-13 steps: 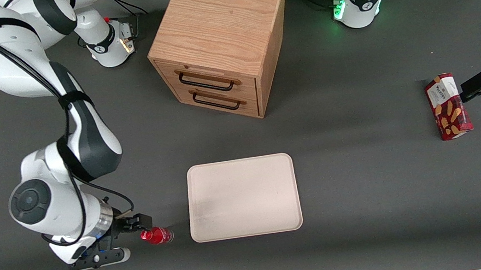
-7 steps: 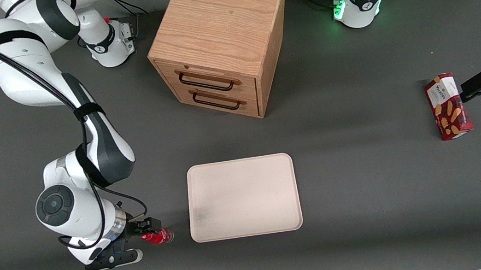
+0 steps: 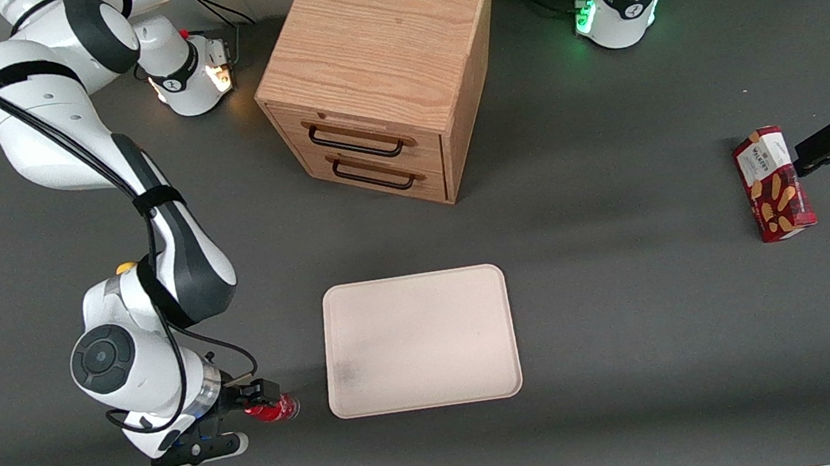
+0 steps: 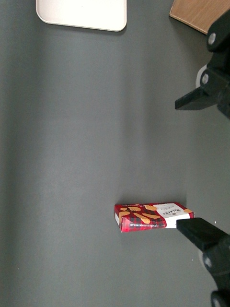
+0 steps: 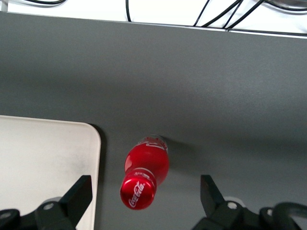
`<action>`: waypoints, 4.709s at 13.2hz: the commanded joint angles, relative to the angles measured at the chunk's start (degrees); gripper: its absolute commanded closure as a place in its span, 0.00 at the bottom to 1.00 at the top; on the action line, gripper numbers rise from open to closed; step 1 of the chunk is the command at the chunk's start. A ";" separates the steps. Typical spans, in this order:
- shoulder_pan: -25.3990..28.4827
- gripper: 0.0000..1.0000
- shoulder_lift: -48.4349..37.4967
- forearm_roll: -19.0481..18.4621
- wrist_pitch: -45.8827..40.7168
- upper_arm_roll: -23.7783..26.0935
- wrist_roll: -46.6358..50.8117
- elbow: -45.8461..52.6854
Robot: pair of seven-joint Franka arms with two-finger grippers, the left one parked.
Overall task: Place coke bottle on tray
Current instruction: 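Close the right gripper around the red Coca-Cola bottle, then lift the bottle and carry it over the white tray's edge, then lower the bottle onto the tray and open the right gripper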
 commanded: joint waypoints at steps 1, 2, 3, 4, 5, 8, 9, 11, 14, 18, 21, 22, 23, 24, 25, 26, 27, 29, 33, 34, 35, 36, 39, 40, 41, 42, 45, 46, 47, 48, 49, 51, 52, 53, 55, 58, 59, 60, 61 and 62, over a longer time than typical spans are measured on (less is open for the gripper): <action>0.20 0.09 -0.06 -1.27 1.71 -0.22 -0.16 -1.08; 0.20 0.21 -0.06 -1.18 1.71 -0.22 -0.07 -0.99; 0.20 0.34 -0.06 -1.18 1.71 -0.22 0.02 -0.99; 0.20 0.46 -0.06 -1.18 1.71 -0.22 0.02 -0.99; 0.20 0.60 -0.06 -1.18 1.71 -0.22 0.11 -0.99; 0.29 0.79 -0.58 -1.18 1.36 -0.22 0.02 -0.99; 0.29 0.82 -0.93 -1.18 0.92 -0.22 0.02 -0.90; 0.29 0.82 -1.63 -1.18 -1.09 -0.13 0.02 -0.55; 0.29 0.83 -6.54 -0.83 -9.25 0.39 0.11 -0.38; 0.29 0.83 -14.45 -0.83 -18.93 0.48 -0.07 -0.29; 0.29 0.83 -19.99 -0.65 -24.99 0.57 -0.59 -0.29; 0.29 0.83 -21.57 -0.65 -26.58 0.57 -0.60 -0.29; 0.29 0.83 -22.55 -0.22 -27.64 0.57 -0.68 -0.29; 0.37 0.83 -23.34 1.09 -28.08 0.57 -0.68 -0.29; 0.38 0.83 -23.78 2.06 -28.18 0.48 -0.68 -0.29; 0.55 0.83 -24.31 2.25 -28.26 0.57 -0.34 -0.29; 1.68 0.83 -24.49 2.77 -28.79 0.57 0.10 -0.11; 3.18 0.83 -23.88 3.39 -28.79 0.66 3.95 1.11; 8.80 0.83 -18.70 4.62 -26.25 0.66 15.99 5.86; 10.21 0.83 -17.99 4.62 -24.76 0.75 19.32 5.95; 11.44 0.83 -17.47 4.62 -23.36 0.75 22.40 5.95; 12.23 0.83 -16.76 4.62 -22.56 0.75 23.65 6.04; 12.15 0.83 -15.01 4.62 -20.10 0.57 23.05 5.95; 11.89 0.83 -13.61 4.53 -18.09 0.48 22.96 5.87; 11.89 0.83 -11.68 4.19 -15.46 0.14 22.87 5.87; 11.80 0.83 -9.74 4.01 -12.74 0.04 22.70 5.78; 11.80 0.83 -5.26 2.78 -7.01 -1.00 22.35 5.52; 11.80 0.83 -3.94 1.91 -5.95 -1.45 21.65 5.34; 11.80 0.83 -2.97 1.03 -4.90 -1.45 21.38 5.25; 11.80 0.83 -2.52 0.50 -4.71 -1.45 21.46 5.16; 11.80 0.83 -1.82 0.40 -4.71 -1.45 21.38 5.16; 11.80 0.82 -0.50 -1.08 -3.84 -1.45 21.38 5.08; 11.80 0.82 0.03 -1.44 -2.79 -1.45 21.38 4.64; 11.80 0.82 0.12 -1.44 -1.91 -1.45 21.46 4.03; 11.80 0.82 0.47 -1.44 -1.02 -1.45 21.55 3.32; 11.80 0.75 0.56 -1.44 -0.49 -1.45 21.55 2.88; 11.80 0.45 0.56 -1.44 -0.32 -1.45 22.25 2.36; 11.80 0.06 0.56 -1.44 0.64 -1.45 22.34 2.18; 11.71 0.00 0.56 -1.44 0.74 -1.54 22.34 2.17; 11.71 0.00 0.56 -1.44 0.74 -1.54 22.34 2.17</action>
